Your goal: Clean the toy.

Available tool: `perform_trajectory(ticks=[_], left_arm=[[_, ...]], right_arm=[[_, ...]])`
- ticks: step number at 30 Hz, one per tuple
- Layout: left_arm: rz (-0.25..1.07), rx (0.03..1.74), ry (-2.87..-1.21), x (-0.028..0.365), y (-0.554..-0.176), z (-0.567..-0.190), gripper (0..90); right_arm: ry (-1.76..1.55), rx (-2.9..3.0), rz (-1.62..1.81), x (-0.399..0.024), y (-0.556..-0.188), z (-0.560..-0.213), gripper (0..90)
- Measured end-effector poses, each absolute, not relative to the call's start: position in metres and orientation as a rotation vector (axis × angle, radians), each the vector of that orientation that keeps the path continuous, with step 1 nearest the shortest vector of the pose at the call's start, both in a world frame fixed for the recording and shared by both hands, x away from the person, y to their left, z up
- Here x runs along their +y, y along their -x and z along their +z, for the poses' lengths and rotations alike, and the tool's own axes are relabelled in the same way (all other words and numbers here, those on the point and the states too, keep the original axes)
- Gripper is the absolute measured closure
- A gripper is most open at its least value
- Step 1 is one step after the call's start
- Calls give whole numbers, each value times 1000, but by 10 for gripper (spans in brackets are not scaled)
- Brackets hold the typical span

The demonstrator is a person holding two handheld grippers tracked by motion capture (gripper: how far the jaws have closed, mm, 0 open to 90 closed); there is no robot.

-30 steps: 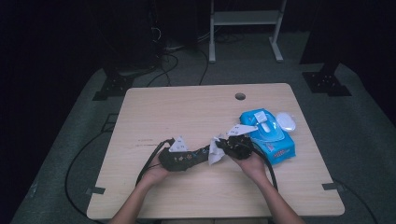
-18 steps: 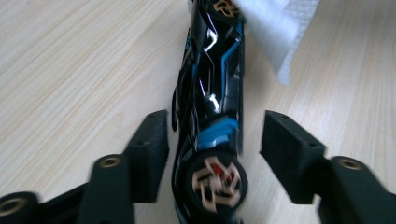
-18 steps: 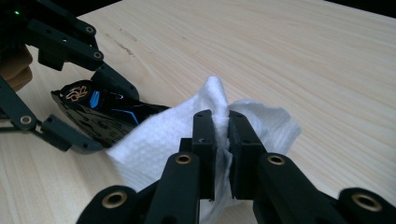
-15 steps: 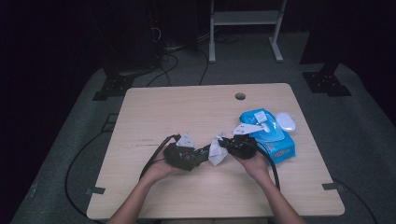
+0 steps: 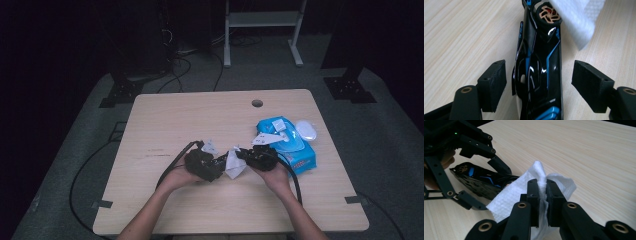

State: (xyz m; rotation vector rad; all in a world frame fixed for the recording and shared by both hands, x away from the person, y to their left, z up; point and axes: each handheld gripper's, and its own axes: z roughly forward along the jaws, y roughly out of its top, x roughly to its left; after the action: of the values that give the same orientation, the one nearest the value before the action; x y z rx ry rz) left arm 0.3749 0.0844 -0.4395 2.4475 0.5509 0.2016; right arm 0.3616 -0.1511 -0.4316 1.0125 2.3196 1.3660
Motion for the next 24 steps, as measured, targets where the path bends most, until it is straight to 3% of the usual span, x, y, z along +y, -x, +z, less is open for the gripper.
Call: perform_trajectory(ticks=[11,15,21,24], left_arm=[[181,556,-2472,70,-381,-439,194],[218,506,-2543,61,-381,-438,207],[363,433,-2661,50,-377,-439,449],[341,448,-2653,52,-379,-436,545]], right_arm=[[-1045,2294,1377,-164,-362,-432,821],[-1044,2296,1377,-165,-362,-432,821],[-1055,2305,1382,-167,-362,-434,821],[-1059,2310,1385,-168,-363,-436,821]])
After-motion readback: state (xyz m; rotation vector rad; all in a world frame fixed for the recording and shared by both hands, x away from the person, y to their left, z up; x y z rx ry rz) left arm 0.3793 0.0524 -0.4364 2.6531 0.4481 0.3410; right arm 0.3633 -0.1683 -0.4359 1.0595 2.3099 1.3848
